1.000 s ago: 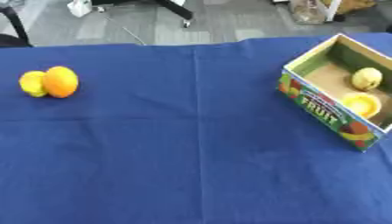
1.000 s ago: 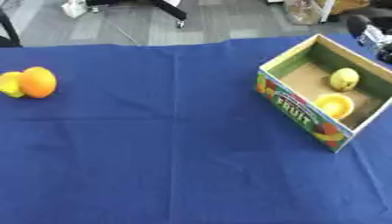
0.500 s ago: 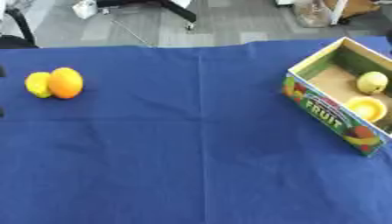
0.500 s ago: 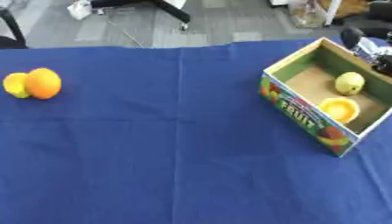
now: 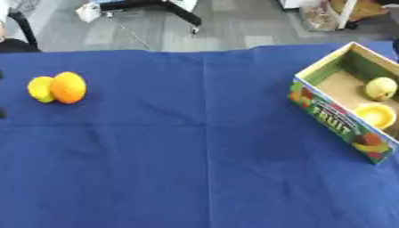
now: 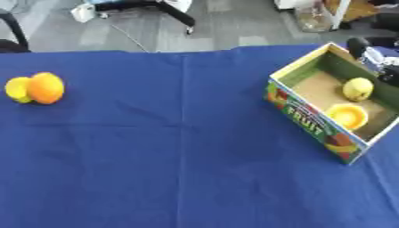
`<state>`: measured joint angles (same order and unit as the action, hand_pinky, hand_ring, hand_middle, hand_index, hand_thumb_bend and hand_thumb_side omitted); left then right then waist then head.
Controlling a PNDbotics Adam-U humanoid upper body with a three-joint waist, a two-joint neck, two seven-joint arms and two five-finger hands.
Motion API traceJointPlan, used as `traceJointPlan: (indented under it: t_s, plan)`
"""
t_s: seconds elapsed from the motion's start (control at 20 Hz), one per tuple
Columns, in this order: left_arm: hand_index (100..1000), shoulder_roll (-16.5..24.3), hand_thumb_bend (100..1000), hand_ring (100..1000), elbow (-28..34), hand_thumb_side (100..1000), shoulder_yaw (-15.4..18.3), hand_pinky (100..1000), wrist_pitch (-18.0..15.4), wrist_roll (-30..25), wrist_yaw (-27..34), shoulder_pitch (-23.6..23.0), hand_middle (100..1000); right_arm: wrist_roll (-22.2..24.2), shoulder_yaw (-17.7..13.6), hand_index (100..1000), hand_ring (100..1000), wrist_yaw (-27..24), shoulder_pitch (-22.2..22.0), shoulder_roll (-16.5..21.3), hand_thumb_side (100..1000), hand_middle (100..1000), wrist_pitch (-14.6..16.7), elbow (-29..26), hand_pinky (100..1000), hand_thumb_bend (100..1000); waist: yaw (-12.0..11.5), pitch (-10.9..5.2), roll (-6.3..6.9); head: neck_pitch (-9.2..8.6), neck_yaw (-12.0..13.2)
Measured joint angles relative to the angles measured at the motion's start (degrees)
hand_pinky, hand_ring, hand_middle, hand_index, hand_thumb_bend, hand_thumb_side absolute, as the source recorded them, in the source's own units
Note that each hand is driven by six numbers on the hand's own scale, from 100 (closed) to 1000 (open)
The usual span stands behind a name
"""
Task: Pick up the objects with one hand, pass them to the other hand, and then place them into the box on the other side of the table.
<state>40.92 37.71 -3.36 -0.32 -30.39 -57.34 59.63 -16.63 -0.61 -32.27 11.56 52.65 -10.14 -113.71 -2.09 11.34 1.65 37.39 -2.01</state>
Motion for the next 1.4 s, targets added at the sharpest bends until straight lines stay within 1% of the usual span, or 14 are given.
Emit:
traceJointPlan:
  t_s: [0.2, 0.45, 0.65, 0.75, 0.8, 0.85, 1.0, 1.15, 1.4]
  plan:
    - [757, -0.07, 752, 772, 0.09, 100, 0.07, 807, 0.45, 0.48, 1.19, 0.94, 736, 0.0, 0.17, 868, 843, 0.49, 0.02, -0.45, 274, 861, 0.07, 0.0, 705, 428, 0.3, 0.66, -0.41, -0.9, 0.42]
    - [760, -1.18, 788, 773, 1.17, 100, 0.12, 811, 0.09, 1.02, 2.87, 2.93, 738, 0.01, 0.33, 867, 843, 0.98, 0.23, -0.92, 275, 860, 0.1, 0.0, 705, 429, 0.64, 1.18, -0.79, -1.71, 0.94]
    - [759, -2.47, 796, 776, 2.4, 100, -0.56, 814, -0.75, 0.64, 2.89, 4.89, 739, 0.21, 0.72, 867, 843, 1.22, 0.83, -0.99, 276, 860, 0.13, 0.0, 706, 429, 0.87, 1.35, -0.79, -1.79, 1.49]
    - [764, -3.24, 807, 780, 2.77, 100, -0.91, 815, -1.15, 0.22, 2.65, 5.46, 743, 0.47, 0.97, 867, 843, 1.24, 1.11, -1.0, 299, 866, 0.09, 0.0, 706, 373, 0.99, 1.41, -0.79, -1.81, 1.86]
    - [766, -3.58, 811, 781, 2.83, 100, -1.07, 815, -1.27, 0.04, 2.28, 5.69, 744, 0.51, 1.01, 867, 843, 1.25, 1.18, -1.03, 305, 868, 0.07, 0.0, 706, 358, 1.05, 1.43, -0.79, -1.82, 2.03]
    - [769, -3.89, 811, 782, 2.83, 100, -1.11, 814, -1.34, -0.13, 1.82, 5.89, 745, 0.52, 1.02, 867, 843, 1.26, 1.37, -1.07, 327, 870, 0.06, 0.0, 706, 305, 1.2, 1.47, -0.79, -1.91, 2.26]
    - [776, -4.76, 846, 791, 2.78, 100, -1.11, 816, -1.2, -0.45, 0.18, 6.27, 755, 0.51, 1.07, 867, 844, 1.26, 1.67, -1.29, 352, 871, 0.05, 0.0, 707, 249, 1.57, 1.82, -0.79, -2.35, 3.07]
    - [783, -5.57, 845, 794, 2.67, 100, -1.01, 816, -0.62, 0.46, -2.74, 6.59, 757, 0.52, 1.34, 867, 844, 1.27, 2.11, -1.5, 362, 872, 0.04, 0.0, 707, 231, 2.03, 2.11, -0.79, -2.81, 3.89]
    - [802, -6.71, 844, 795, 1.47, 100, 0.16, 808, 1.15, 4.5, -7.79, 6.61, 756, 0.72, 1.48, 866, 845, 1.37, 2.6, -1.95, 367, 873, -0.17, 0.0, 707, 225, 2.45, 2.57, -0.79, -3.28, 4.93]
